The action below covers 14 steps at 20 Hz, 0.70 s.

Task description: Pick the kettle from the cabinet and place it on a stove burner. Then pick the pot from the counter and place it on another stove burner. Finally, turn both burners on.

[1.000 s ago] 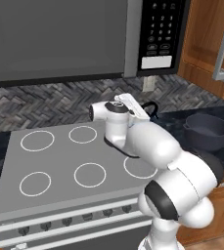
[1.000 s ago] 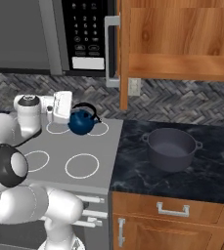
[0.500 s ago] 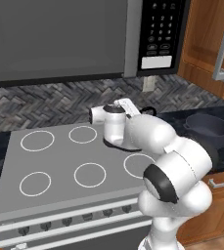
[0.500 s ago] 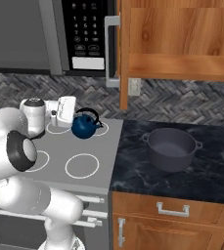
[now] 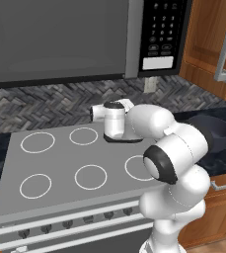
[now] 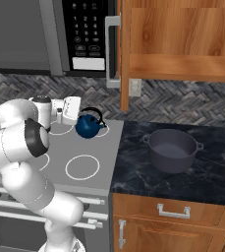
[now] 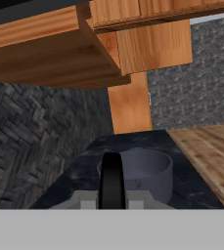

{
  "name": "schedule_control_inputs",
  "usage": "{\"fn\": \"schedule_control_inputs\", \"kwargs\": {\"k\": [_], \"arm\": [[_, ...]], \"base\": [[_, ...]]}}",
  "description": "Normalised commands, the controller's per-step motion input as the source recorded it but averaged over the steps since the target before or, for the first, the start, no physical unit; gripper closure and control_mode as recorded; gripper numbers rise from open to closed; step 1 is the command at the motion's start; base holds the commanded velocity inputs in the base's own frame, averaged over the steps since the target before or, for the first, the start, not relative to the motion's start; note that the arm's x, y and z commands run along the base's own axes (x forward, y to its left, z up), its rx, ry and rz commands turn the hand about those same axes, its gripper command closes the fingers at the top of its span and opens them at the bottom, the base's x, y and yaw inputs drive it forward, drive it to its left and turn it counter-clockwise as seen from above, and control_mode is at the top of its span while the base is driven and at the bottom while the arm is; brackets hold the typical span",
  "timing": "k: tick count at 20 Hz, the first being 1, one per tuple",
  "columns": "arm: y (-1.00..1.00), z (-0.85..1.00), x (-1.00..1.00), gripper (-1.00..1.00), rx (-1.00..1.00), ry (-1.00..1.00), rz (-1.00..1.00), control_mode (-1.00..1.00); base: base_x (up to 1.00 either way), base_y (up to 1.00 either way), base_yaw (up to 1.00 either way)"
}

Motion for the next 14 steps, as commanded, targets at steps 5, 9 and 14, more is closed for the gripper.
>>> {"fn": "schedule_control_inputs", "kwargs": {"k": [5,9,14], "arm": [[0.0,-0.28,0.34,1.0,0.0,0.0,-0.04,-1.0],[0.04,-0.47,0.29,1.0,0.0,0.0,-0.01,-1.0],[0.14,-0.46,0.31,1.0,0.0,0.0,0.0,-1.0]], "base": [[0.0,0.0,0.0],[0.0,0.0,0.0],[0.0,0.0,0.0]]}}
